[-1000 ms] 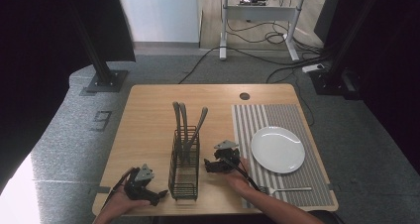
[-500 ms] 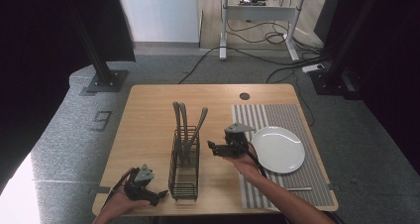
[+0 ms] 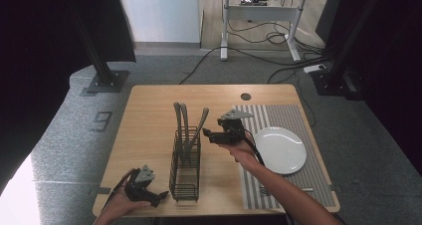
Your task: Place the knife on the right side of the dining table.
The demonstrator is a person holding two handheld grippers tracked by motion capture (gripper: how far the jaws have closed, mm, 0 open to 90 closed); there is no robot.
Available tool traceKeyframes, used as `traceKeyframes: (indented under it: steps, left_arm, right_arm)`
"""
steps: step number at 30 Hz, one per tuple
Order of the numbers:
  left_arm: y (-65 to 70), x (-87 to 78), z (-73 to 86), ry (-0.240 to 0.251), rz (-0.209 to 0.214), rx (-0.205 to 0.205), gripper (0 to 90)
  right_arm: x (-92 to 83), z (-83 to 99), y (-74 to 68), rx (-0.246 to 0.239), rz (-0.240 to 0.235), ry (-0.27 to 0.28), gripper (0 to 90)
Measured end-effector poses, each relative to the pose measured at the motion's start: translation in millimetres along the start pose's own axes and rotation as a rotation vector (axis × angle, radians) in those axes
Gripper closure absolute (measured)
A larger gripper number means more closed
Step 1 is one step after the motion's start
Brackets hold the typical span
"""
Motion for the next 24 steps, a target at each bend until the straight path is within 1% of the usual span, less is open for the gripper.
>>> traceKeyframes:
  steps: [6,9,13,19,20,21,24]
  left_arm:
    - [0.0,0.0,0.0,0.000,0.000,0.000,0.0]
    - [0.0,0.0,0.0,0.000,0.000,0.000,0.0]
    - [0.0,0.0,0.0,0.000,0.000,0.000,0.0]
    - [0.0,0.0,0.0,0.000,0.000,0.000,0.0]
    - [0.0,0.0,0.0,0.000,0.000,0.000,0.0]
    - [0.0,0.0,0.0,0.000,0.000,0.000,0.0]
    - [0.0,0.0,0.0,0.000,0.000,0.001,0.0]
  right_arm:
    - [2.2,-9.3,-0.6,0.001,-0.021,0.018,28.0]
    - [3.3,-13.5,-2.1,-0.005,-0.035,0.033,31.1]
    - [8.0,-16.4,-2.2,-0.012,-0.050,0.028,34.5]
    - [14.1,-25.8,-3.7,-0.032,-0.078,0.039,41.3]
    - [16.6,-27.1,-4.8,-0.034,-0.092,0.033,43.4]
    - [16.6,-27.1,-4.8,-0.034,-0.092,0.033,43.4]
    - [19.5,-28.3,-6.9,-0.043,-0.108,0.027,47.7]
Point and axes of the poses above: each handheld gripper's, and its own axes: x roughly forward along the jaws, z roughly out of its underside, y roughly to its right, the point moved 6 cm from there along x, roughly forward along the jaws, and after that the axes turned 9 degrees about -y, right-handed, at the moved point
